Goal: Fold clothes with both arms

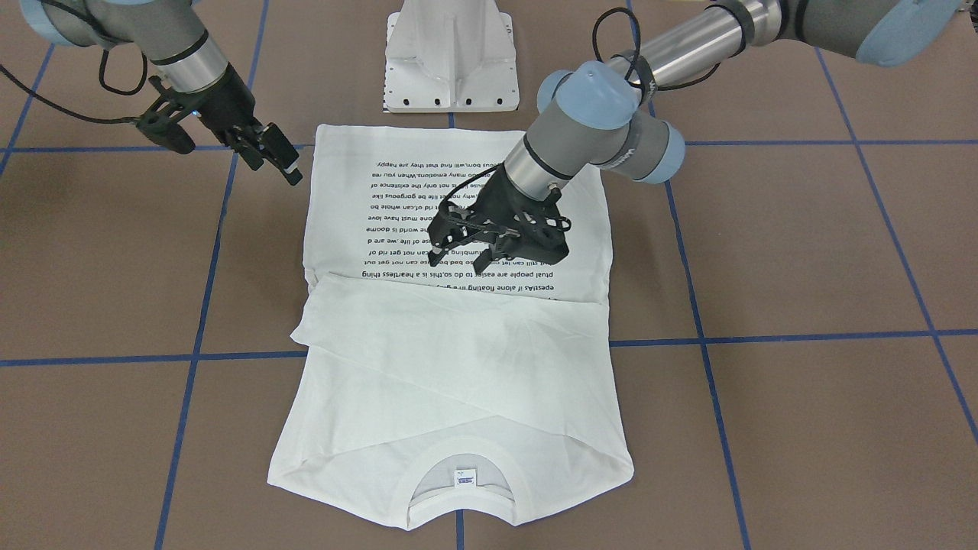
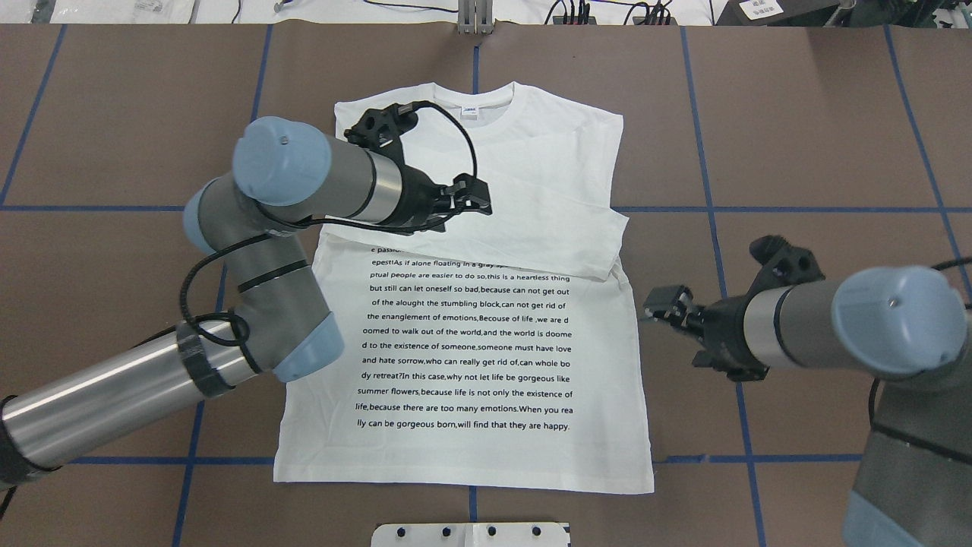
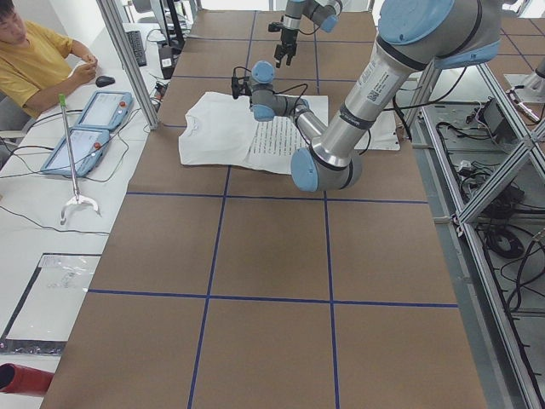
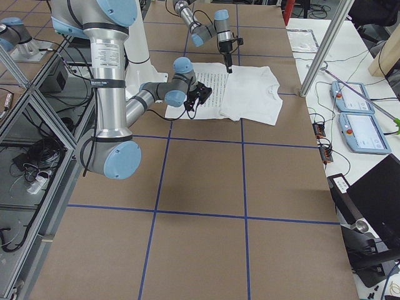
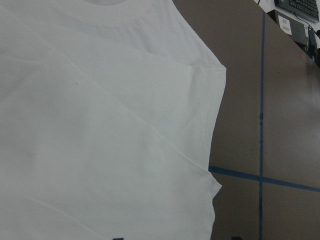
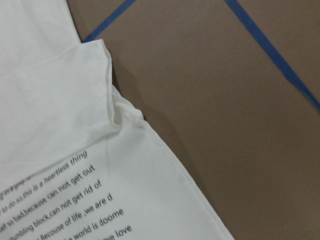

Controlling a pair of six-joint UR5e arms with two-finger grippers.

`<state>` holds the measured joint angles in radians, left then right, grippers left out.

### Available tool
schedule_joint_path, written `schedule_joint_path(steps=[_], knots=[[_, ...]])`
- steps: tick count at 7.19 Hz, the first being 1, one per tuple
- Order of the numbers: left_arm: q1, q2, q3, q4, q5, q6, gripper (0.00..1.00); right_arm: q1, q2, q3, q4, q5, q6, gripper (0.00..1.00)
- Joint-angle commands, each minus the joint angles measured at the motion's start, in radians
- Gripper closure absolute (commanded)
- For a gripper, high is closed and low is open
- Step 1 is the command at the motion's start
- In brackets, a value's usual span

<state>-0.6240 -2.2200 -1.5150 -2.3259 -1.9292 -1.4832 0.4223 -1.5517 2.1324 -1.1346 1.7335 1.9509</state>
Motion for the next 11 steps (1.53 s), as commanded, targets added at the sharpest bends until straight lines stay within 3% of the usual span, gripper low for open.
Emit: schedule_joint_path(steps=[1, 2, 4, 6, 11], knots=[[-0.031, 0.204, -0.187, 0.031, -0.016, 0.046, 0.00, -0.315, -0.021, 0.046, -0.124, -0.308, 0.159, 0.01], [-0.031, 0.238, -0.218, 0.030, -0.020, 0.044, 0.00, -0.406, -0.012, 0.053, -0.179, -0.384, 0.284, 0.02], [-0.028, 0.273, -0.215, -0.016, -0.014, 0.035, 0.00, -0.496, -0.004, 0.049, -0.250, -0.448, 0.374, 0.07], [-0.020, 0.276, -0.214, -0.032, -0.016, -0.049, 0.00, -0.508, -0.002, 0.017, -0.258, -0.448, 0.396, 0.11], [-0.022, 0.278, -0.218, -0.027, -0.008, -0.043, 0.00, -0.504, 0.001, 0.008, -0.261, -0.450, 0.396, 0.16]])
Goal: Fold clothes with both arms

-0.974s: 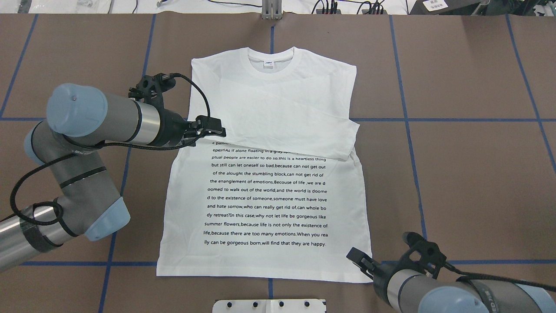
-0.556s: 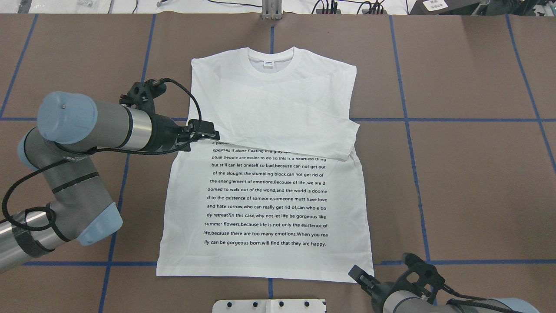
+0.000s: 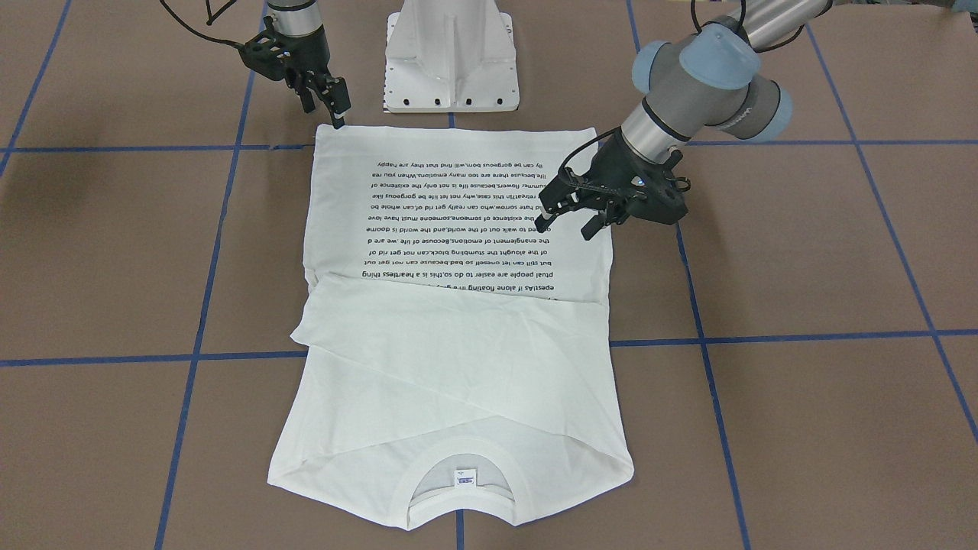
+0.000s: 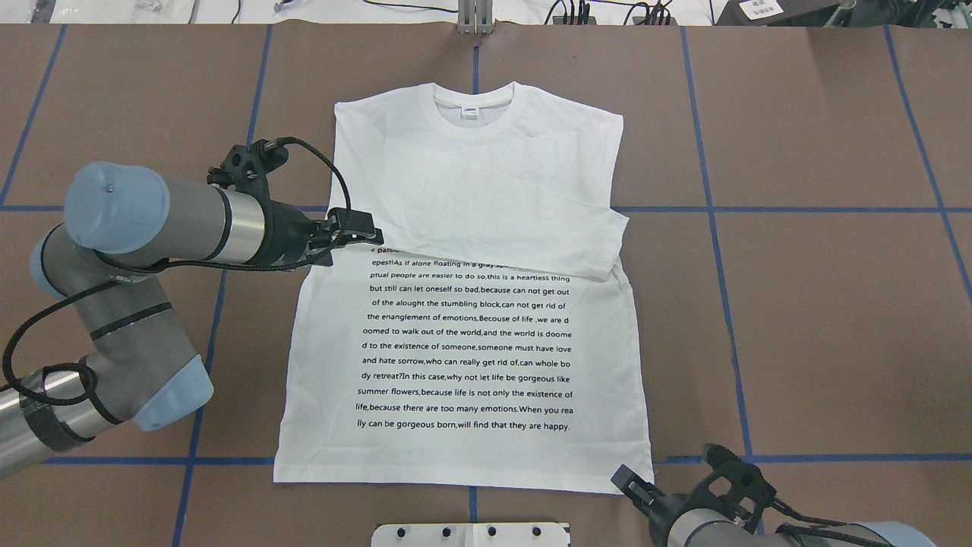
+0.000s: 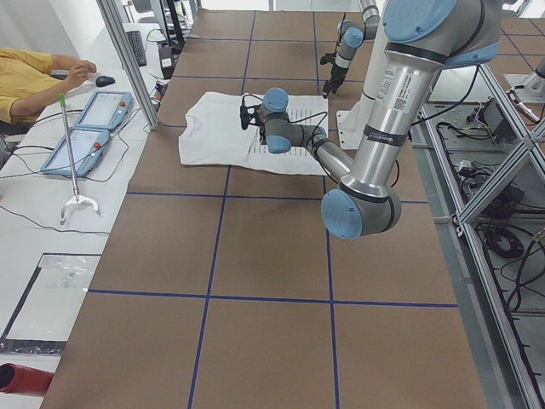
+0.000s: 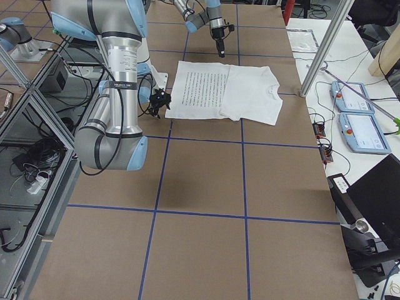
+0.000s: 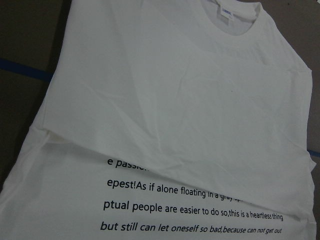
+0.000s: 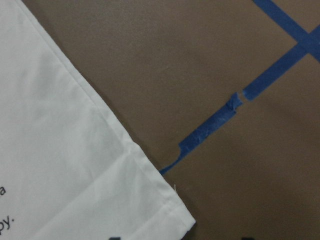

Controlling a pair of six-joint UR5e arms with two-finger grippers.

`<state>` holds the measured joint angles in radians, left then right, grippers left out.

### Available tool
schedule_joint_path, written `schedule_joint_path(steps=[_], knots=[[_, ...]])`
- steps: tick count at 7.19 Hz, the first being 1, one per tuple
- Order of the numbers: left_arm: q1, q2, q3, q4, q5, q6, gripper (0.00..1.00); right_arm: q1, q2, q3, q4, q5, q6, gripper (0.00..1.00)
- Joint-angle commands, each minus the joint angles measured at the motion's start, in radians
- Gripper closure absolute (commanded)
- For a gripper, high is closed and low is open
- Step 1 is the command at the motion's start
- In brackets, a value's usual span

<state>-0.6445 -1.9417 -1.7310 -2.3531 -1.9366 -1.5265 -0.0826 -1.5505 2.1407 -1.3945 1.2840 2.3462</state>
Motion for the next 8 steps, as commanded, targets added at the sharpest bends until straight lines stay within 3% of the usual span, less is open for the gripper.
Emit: schedule_joint_path(steps=[1, 3, 4, 6, 7, 8], knots=[[0.000, 0.000, -0.002, 0.000, 0.001, 0.000, 0.00, 0.000, 0.000, -0.004, -0.001, 0.000, -0.001, 0.18], [0.000, 0.000, -0.002, 0.000, 0.001, 0.000, 0.00, 0.000, 0.001, -0.008, -0.001, 0.000, -0.001, 0.19], [0.000, 0.001, -0.002, 0.000, 0.008, 0.002, 0.00, 0.000, 0.001, -0.012, -0.001, 0.001, -0.001, 0.29], [0.000, 0.001, 0.001, 0.000, 0.008, 0.002, 0.00, 0.001, 0.001, -0.012, -0.001, 0.000, 0.001, 0.58], [-0.001, 0.001, 0.001, 0.000, 0.008, 0.002, 0.00, 0.006, 0.001, -0.009, -0.001, 0.001, -0.001, 0.86], [-0.001, 0.001, 0.001, 0.000, 0.008, 0.002, 0.00, 0.012, 0.001, -0.008, -0.001, 0.001, -0.001, 1.00]])
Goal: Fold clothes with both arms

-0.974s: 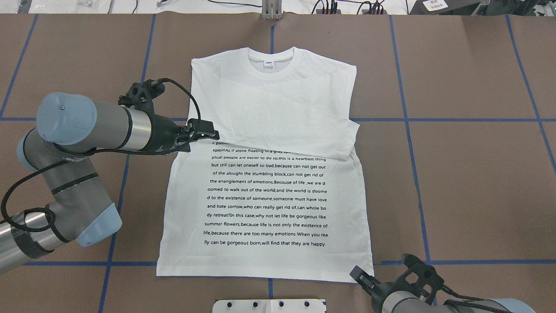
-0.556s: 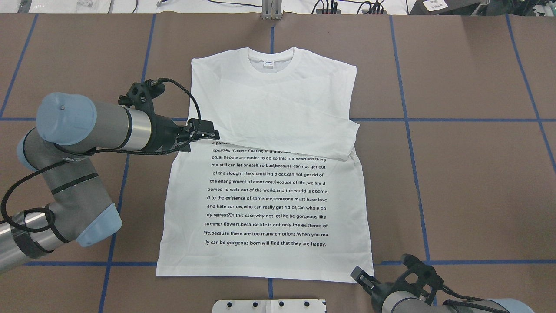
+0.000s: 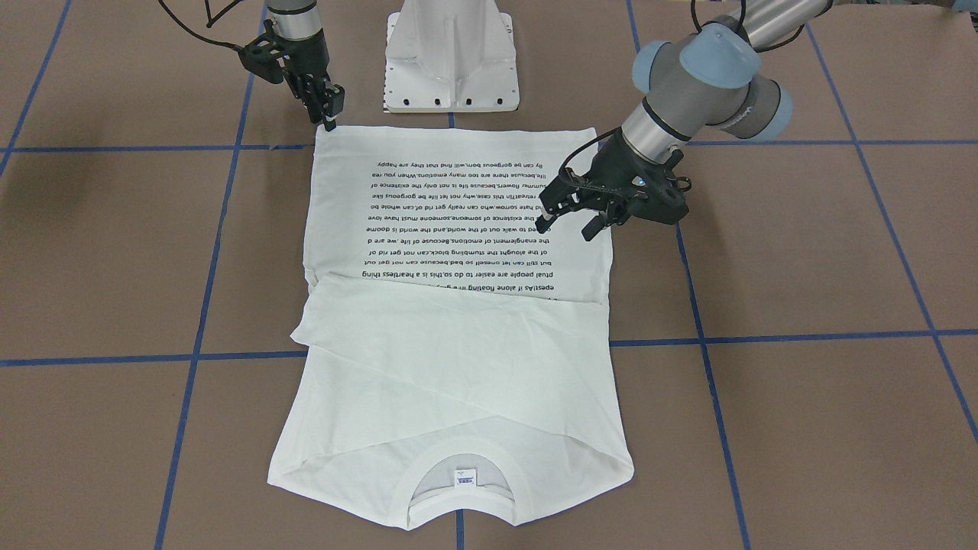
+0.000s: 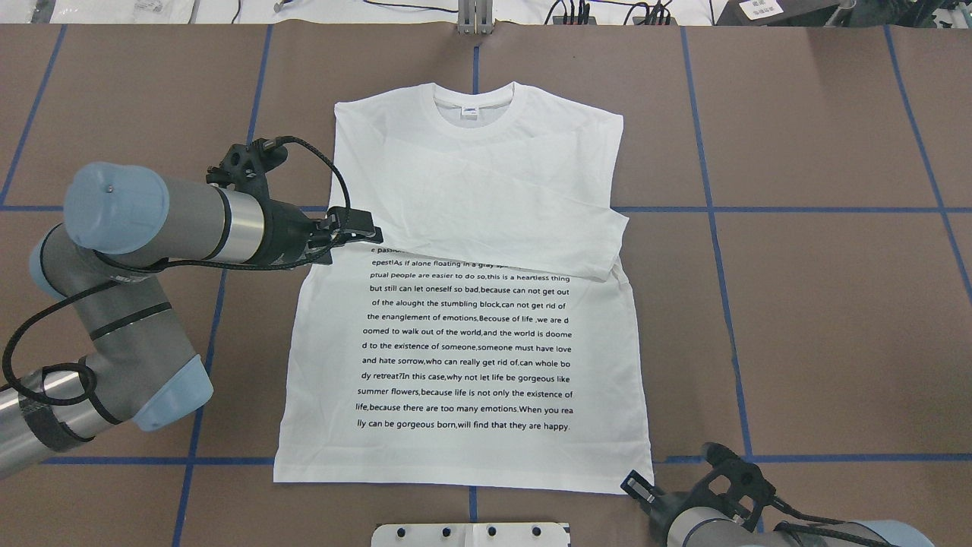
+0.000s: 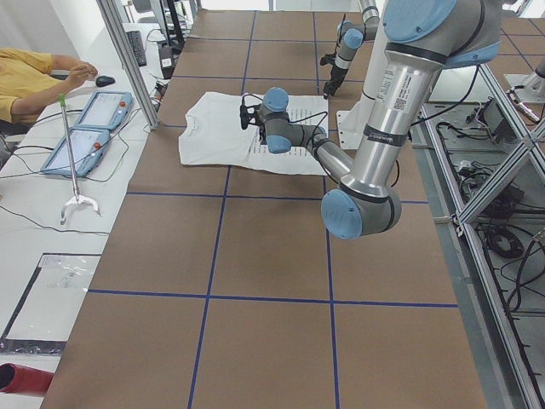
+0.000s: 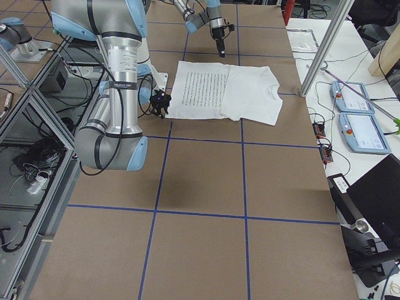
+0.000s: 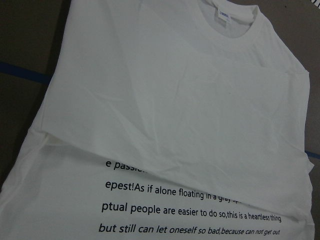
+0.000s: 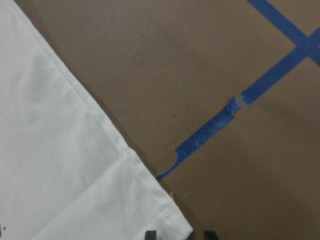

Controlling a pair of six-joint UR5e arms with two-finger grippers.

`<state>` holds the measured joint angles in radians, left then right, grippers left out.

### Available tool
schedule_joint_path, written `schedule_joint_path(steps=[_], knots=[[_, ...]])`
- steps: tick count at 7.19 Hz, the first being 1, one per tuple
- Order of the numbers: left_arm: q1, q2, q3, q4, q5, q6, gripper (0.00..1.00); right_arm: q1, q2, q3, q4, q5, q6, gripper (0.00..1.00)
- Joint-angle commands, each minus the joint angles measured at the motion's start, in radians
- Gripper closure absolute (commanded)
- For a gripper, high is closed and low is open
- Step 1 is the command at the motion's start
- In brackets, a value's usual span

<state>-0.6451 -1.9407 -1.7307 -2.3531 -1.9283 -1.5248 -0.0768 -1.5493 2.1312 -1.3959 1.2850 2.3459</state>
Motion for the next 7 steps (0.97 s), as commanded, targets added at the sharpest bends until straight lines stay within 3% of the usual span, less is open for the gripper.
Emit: schedule_joint_path(steps=[1, 4, 6, 7], knots=[[-0.001, 0.000, 0.000, 0.000, 0.000, 0.000, 0.00, 0.012, 0.000, 0.001, 0.000, 0.002, 0.000, 1.00], [-0.002, 0.000, -0.021, 0.002, -0.001, -0.023, 0.00, 0.064, 0.023, 0.009, 0.000, 0.043, 0.000, 1.00], [0.045, 0.105, -0.111, 0.012, 0.005, -0.139, 0.00, 0.069, 0.026, 0.036, 0.000, 0.048, 0.000, 1.00], [0.109, 0.211, -0.181, 0.040, 0.058, -0.155, 0.00, 0.069, 0.025, 0.041, 0.000, 0.050, 0.000, 1.00]])
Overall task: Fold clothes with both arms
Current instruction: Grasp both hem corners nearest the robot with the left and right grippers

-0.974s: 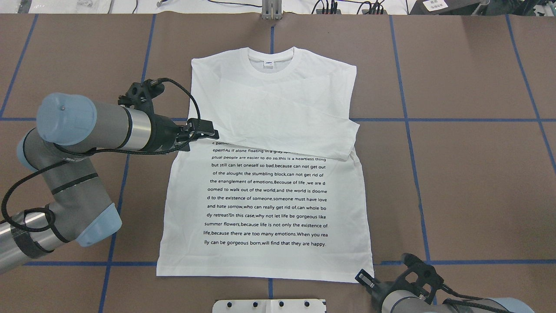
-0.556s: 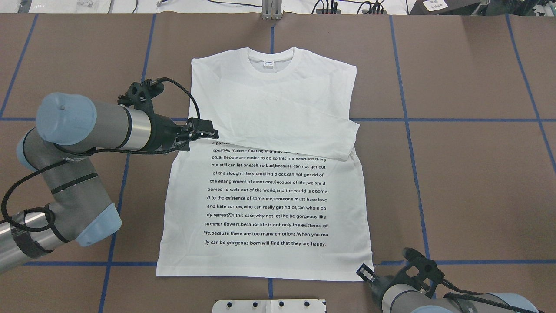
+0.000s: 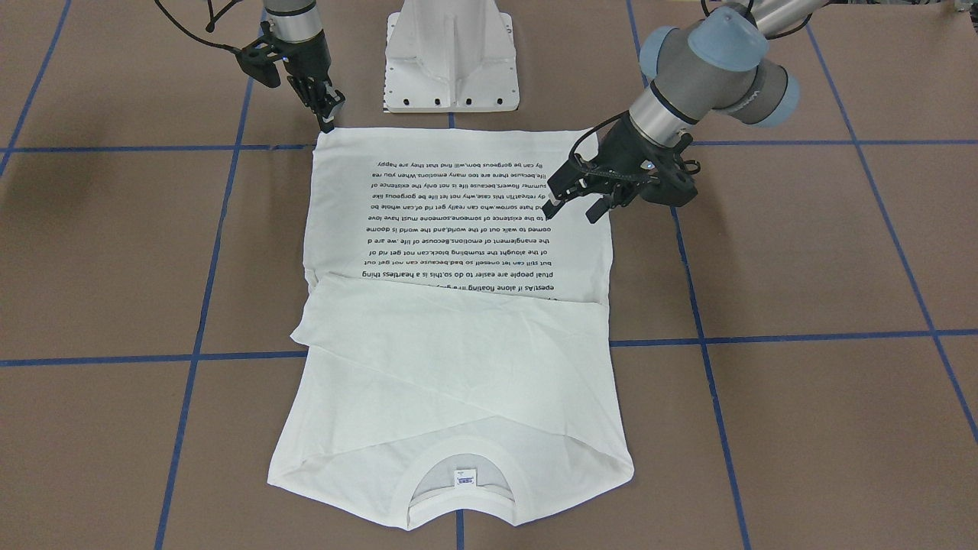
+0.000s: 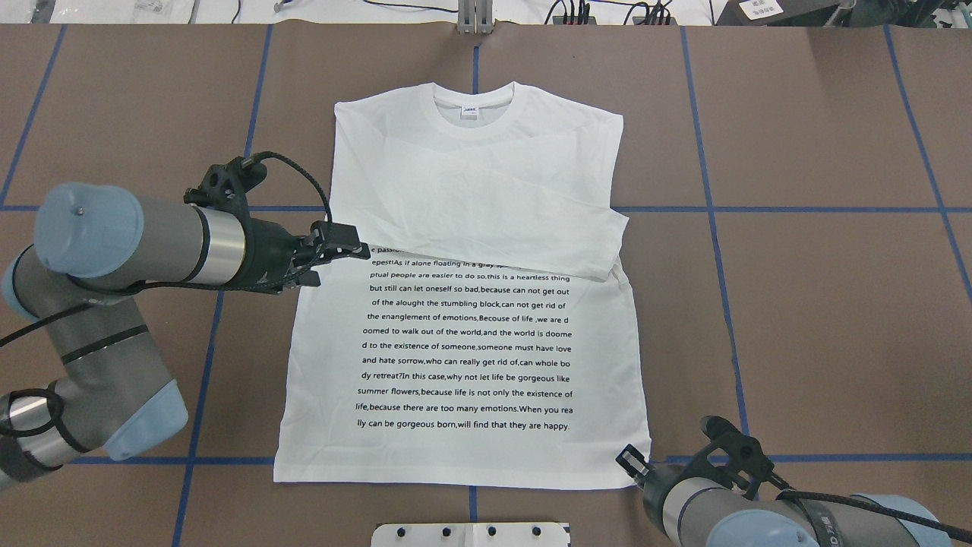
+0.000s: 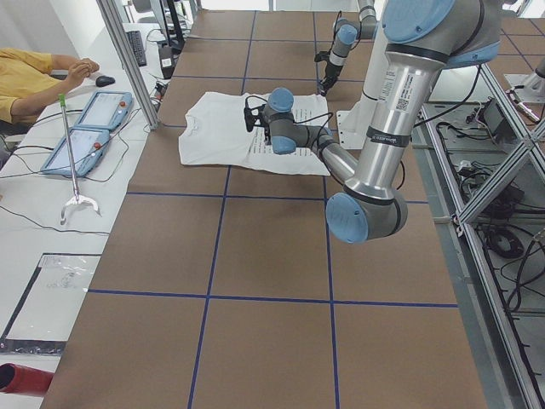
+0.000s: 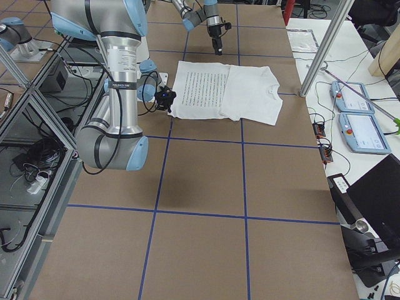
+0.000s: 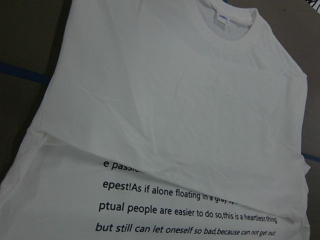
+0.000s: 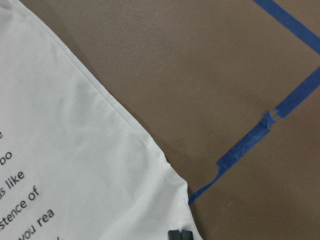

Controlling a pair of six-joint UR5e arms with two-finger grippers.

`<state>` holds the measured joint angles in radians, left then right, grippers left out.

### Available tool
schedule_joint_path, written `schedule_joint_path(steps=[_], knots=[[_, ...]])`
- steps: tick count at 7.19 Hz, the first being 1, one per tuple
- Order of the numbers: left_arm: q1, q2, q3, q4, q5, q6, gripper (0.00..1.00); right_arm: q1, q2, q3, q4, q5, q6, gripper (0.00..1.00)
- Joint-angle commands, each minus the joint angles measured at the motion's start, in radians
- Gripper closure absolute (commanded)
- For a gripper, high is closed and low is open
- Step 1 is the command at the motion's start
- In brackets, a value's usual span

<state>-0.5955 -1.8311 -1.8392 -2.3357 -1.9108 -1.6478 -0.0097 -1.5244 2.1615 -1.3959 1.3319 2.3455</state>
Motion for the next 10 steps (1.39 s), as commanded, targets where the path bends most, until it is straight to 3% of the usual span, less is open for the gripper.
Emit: schedule_joint_path(steps=[1, 3, 4, 8, 9, 10], knots=[[0.125, 0.158, -0.128, 0.086, 0.092, -0.068, 0.00, 0.002, 0.000, 0.011, 0.000, 0.003, -0.002, 1.00], [0.308, 0.182, -0.207, 0.339, 0.218, -0.181, 0.08, 0.000, 0.000, 0.009, 0.000, 0.003, -0.002, 1.00], [0.374, 0.182, -0.257, 0.452, 0.229, -0.210, 0.14, 0.002, 0.003, 0.009, 0.000, 0.003, -0.002, 1.00], [0.439, 0.216, -0.253, 0.486, 0.271, -0.254, 0.31, 0.002, 0.003, 0.009, 0.000, 0.003, -0.002, 1.00], [0.442, 0.220, -0.253, 0.486, 0.271, -0.256, 0.43, 0.005, 0.003, 0.009, 0.000, 0.003, -0.002, 1.00], [0.444, 0.225, -0.253, 0.486, 0.271, -0.256, 0.49, 0.008, 0.003, 0.011, 0.000, 0.003, -0.002, 1.00]])
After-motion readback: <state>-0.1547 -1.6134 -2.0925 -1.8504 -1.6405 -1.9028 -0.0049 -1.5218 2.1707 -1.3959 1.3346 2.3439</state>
